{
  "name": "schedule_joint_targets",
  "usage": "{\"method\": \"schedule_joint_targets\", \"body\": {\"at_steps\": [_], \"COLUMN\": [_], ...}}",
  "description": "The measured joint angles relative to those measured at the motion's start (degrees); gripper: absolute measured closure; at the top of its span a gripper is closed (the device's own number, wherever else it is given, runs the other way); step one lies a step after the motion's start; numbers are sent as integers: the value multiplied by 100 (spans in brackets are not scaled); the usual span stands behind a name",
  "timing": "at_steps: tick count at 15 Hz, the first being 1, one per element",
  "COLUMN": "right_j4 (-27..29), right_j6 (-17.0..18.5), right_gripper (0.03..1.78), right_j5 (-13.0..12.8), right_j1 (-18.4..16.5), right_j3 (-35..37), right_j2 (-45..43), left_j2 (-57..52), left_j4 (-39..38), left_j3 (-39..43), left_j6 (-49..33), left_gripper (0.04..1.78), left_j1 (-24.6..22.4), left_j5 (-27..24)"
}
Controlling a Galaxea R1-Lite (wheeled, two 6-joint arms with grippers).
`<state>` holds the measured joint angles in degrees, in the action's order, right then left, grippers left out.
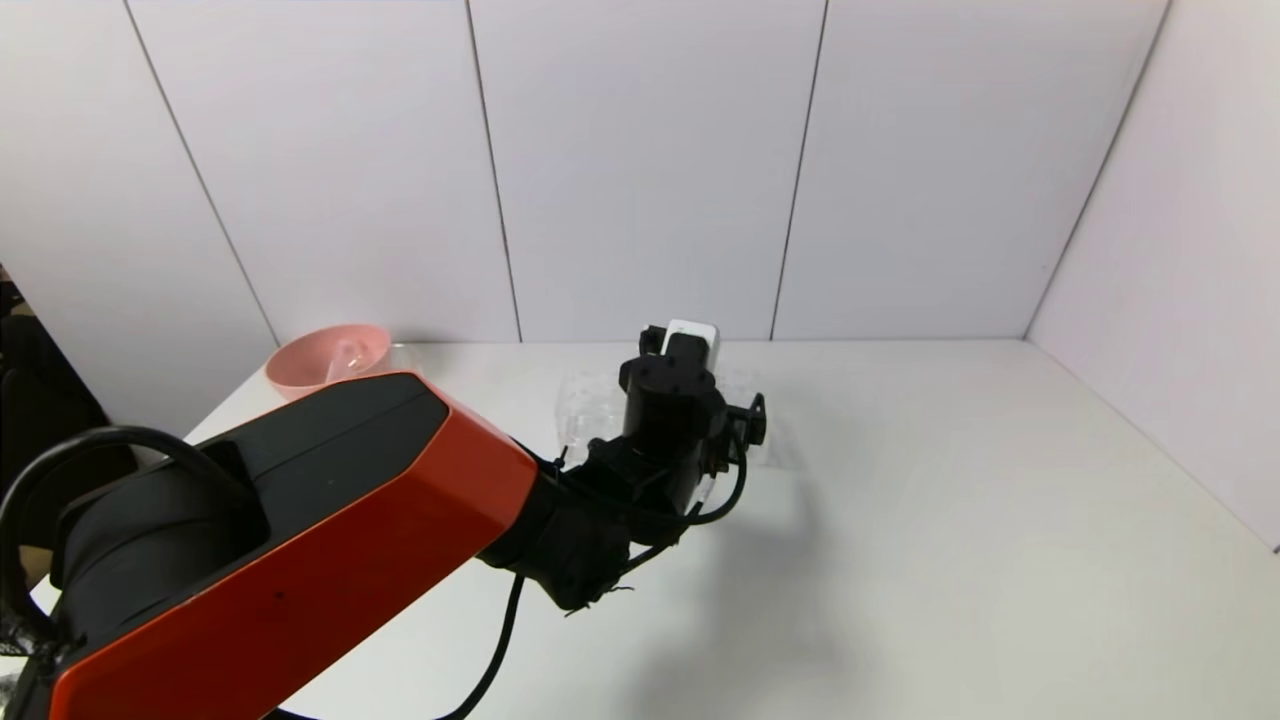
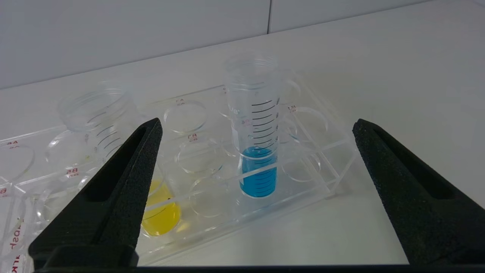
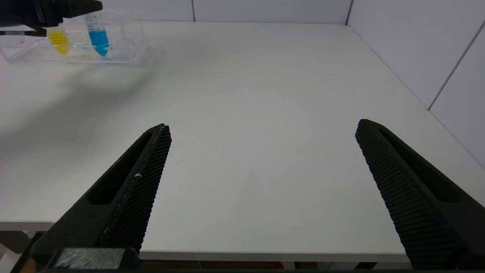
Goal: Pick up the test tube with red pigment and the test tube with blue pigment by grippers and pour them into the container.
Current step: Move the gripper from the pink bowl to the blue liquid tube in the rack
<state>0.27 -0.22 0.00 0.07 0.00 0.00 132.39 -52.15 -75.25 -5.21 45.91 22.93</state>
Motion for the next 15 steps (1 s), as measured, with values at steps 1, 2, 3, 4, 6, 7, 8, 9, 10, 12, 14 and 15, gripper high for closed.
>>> {"method": "schedule_joint_targets", "body": {"at_steps": [1,2,3,4,6,7,8,9,10,12,14,15], "right_j4": [0,0,0,-2,0,0,0,0,0,-2,0,0], "right_j6": [-2,-2,-2,-2,-2,-2,-2,-2,0,0,0,-2], "right_gripper": [4,4,4,4,4,4,4,4,4,4,4,4], "right_j5": [0,2,0,0,0,0,0,0,0,0,0,0], "right_j1": [0,0,0,0,0,0,0,0,0,0,-2,-2], "right_j3": [0,0,0,0,0,0,0,0,0,0,0,0], "right_j2": [0,0,0,0,0,0,0,0,0,0,0,0], "left_j2": [46,85,123,156,206,221,232,239,245,273,322,347], "left_j4": [39,50,63,78,108,111,111,139,172,185,194,201], "left_j3": [-79,-134,-200,-265,-361,-390,-416,-443,-468,-528,-619,-669], "left_j6": [0,0,0,-5,-9,-9,-11,-11,-9,-5,-6,-2], "left_gripper": [6,6,6,6,6,6,6,6,6,6,6,6], "left_j1": [-5,-13,-18,-24,-33,-35,-38,-43,-52,-73,-93,-101], "left_j5": [18,30,33,44,79,83,88,94,94,94,91,91]}}
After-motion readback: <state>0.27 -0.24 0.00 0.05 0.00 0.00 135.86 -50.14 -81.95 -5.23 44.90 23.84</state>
